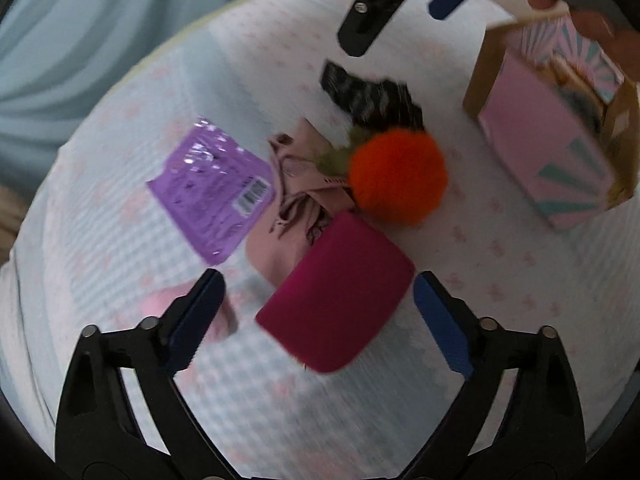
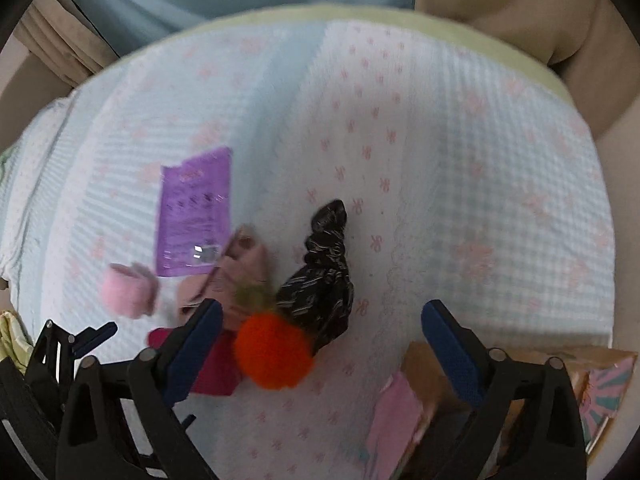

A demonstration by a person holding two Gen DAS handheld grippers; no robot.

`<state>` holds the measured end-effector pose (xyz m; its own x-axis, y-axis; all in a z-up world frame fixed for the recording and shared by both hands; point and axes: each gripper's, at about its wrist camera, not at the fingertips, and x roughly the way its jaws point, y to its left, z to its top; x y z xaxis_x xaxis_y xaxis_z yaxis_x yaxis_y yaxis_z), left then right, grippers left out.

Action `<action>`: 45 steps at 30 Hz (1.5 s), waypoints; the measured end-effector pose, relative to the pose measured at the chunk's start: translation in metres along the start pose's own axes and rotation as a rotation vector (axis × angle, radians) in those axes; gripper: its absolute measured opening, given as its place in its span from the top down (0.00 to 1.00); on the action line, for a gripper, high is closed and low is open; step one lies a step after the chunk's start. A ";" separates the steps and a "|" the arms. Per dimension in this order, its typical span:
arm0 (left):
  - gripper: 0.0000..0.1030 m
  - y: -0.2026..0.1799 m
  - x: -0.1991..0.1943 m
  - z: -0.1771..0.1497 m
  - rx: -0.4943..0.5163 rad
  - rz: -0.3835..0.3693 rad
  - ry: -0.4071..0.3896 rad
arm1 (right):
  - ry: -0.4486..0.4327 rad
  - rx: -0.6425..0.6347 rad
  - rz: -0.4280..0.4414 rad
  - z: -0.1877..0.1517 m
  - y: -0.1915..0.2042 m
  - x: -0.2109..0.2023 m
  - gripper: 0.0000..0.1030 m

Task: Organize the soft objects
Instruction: 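Grasp the magenta pouch with the left tool while the right tool grasps the black scrunchie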

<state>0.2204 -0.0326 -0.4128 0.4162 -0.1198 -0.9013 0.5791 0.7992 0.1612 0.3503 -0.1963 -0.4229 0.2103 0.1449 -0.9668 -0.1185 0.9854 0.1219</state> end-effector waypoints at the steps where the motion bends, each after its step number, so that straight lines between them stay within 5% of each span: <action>1: 0.19 -0.001 0.009 0.001 0.018 -0.005 0.009 | 0.016 0.000 -0.002 0.002 0.000 0.009 0.06; 7: 0.26 -0.009 0.056 -0.003 0.092 -0.050 0.059 | 0.104 0.016 -0.003 0.011 -0.004 0.055 0.09; 11: 0.27 -0.015 0.060 -0.002 0.122 -0.078 0.038 | 0.160 0.019 0.006 0.014 -0.003 0.076 0.19; 18: 0.27 -0.019 0.068 -0.002 0.144 -0.147 0.055 | 0.205 0.042 0.018 0.020 -0.002 0.095 0.21; 22: 0.27 -0.025 0.072 -0.002 0.182 -0.161 0.060 | 0.238 0.082 0.066 0.023 -0.006 0.106 0.35; 25: 0.29 -0.032 0.074 -0.003 0.210 -0.162 0.088 | 0.228 0.064 0.043 0.023 -0.002 0.106 0.47; 29: 0.57 -0.048 0.078 -0.009 0.269 -0.156 0.105 | 0.216 0.055 0.039 0.022 -0.005 0.103 0.65; 35: 0.70 -0.066 0.081 -0.022 0.282 -0.168 0.125 | 0.183 0.072 0.054 0.010 -0.010 0.085 0.68; 45: 0.72 -0.048 0.064 -0.031 0.216 -0.118 0.100 | 0.058 0.111 0.085 -0.007 -0.007 0.025 0.70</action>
<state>0.1980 -0.0604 -0.4906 0.2718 -0.1368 -0.9526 0.7598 0.6380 0.1252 0.3498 -0.2005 -0.4499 0.1471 0.2261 -0.9629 -0.0246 0.9741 0.2249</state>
